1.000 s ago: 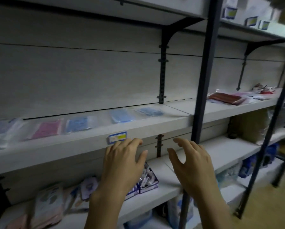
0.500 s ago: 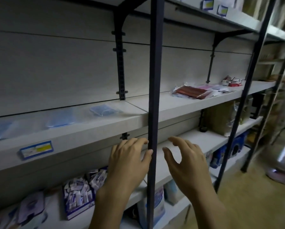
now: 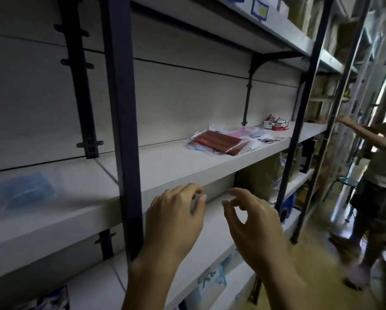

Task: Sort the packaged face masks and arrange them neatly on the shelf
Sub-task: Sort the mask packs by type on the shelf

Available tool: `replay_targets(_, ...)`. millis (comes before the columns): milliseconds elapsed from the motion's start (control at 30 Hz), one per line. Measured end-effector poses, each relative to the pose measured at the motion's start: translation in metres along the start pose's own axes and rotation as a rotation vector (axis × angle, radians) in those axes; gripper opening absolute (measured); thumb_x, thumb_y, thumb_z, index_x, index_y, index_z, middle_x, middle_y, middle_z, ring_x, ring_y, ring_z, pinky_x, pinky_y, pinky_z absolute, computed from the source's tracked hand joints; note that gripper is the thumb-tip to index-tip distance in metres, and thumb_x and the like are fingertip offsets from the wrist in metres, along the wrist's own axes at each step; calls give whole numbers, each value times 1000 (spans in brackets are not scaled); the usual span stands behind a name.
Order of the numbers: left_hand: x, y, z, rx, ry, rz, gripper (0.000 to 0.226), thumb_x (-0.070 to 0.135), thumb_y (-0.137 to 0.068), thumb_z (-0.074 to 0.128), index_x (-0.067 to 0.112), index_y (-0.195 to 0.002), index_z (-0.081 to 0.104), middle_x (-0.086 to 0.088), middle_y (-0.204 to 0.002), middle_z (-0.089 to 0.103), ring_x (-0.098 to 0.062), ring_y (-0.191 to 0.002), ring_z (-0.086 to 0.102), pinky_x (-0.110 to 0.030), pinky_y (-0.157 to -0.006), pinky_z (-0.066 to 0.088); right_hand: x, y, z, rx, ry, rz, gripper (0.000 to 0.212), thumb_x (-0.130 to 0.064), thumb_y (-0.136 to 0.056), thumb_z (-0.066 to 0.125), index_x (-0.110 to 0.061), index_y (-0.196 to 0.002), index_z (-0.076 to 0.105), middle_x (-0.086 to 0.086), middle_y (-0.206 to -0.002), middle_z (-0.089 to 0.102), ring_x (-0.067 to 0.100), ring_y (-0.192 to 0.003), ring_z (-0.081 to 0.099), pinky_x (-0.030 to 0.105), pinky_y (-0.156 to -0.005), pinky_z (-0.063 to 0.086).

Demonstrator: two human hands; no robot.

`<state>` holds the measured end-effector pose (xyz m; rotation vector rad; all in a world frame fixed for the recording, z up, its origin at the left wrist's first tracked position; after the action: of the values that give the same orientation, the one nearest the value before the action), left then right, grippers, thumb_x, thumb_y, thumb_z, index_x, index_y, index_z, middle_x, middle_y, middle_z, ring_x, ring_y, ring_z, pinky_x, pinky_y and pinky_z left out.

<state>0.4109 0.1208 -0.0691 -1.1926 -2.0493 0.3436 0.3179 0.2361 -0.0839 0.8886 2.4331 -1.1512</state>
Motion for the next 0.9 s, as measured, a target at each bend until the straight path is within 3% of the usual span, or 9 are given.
replay_targets(200, 11, -42, 45, 6, -22, 24, 21, 38, -97, 45, 31, -109, 60, 13, -105, 65, -5, -96, 57, -23, -81, 48, 49, -39, 9, -5, -21, 43, 28, -35, -93, 58, -30, -120, 59, -18, -94, 61, 8, -96, 58, 42, -89, 50)
replay_targets(367, 27, -71, 82, -21, -26, 19, 19, 39, -97, 44, 32, -108, 59, 14, -104, 65, -5, -96, 56, -26, -82, 50, 85, -68, 7, 5, -79, 55, 27, -36, -93, 57, -30, -119, 60, -18, -94, 62, 10, -96, 60, 42, -88, 50)
replay_targets(900, 134, -170, 213, 130, -101, -134, 15, 37, -97, 45, 33, -103, 58, 15, -100, 64, -8, -94, 56, -25, -77, 44, 245, -184, -16, -117, -126, -143, 26, -43, -94, 48, -34, -116, 59, -18, -91, 64, 6, -90, 59, 36, -81, 50)
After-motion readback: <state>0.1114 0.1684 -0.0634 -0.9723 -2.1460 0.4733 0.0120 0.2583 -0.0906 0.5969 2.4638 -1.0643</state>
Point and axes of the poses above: each hand's wrist, its own y-axis away from the middle knuckle, its own z-axis out of the palm, x = y × z, the point moved 2 cm from there along -y, towards the middle knuckle
